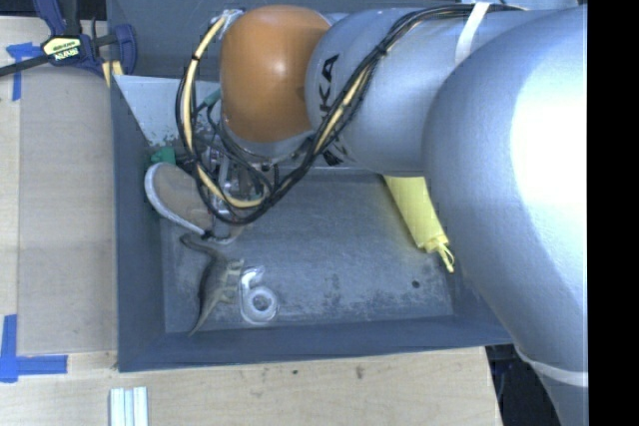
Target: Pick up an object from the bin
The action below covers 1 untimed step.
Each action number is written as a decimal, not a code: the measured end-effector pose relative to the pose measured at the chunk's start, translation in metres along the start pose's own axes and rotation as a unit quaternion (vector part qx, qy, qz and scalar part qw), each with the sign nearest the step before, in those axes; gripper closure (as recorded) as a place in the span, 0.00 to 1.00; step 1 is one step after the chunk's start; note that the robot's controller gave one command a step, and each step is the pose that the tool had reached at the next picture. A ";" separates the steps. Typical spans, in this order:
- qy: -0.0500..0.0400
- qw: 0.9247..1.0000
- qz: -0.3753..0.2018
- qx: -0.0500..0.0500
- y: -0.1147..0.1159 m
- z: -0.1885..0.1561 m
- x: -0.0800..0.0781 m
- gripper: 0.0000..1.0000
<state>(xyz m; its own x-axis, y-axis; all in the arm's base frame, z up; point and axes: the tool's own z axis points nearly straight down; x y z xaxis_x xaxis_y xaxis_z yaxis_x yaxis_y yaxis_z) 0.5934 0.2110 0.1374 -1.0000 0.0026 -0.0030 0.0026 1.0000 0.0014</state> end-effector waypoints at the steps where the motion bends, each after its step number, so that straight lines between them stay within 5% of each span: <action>1: 0.001 0.992 0.128 0.001 0.007 0.011 0.019 0.00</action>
Offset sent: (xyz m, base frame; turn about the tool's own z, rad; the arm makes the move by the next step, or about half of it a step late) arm -0.0167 -0.0176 -0.0544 0.2858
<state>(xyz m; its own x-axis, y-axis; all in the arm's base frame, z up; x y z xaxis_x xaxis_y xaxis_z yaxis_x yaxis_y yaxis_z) 0.5747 0.2179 0.1262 -0.9664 0.2570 -0.0014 0.2570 0.9664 0.0008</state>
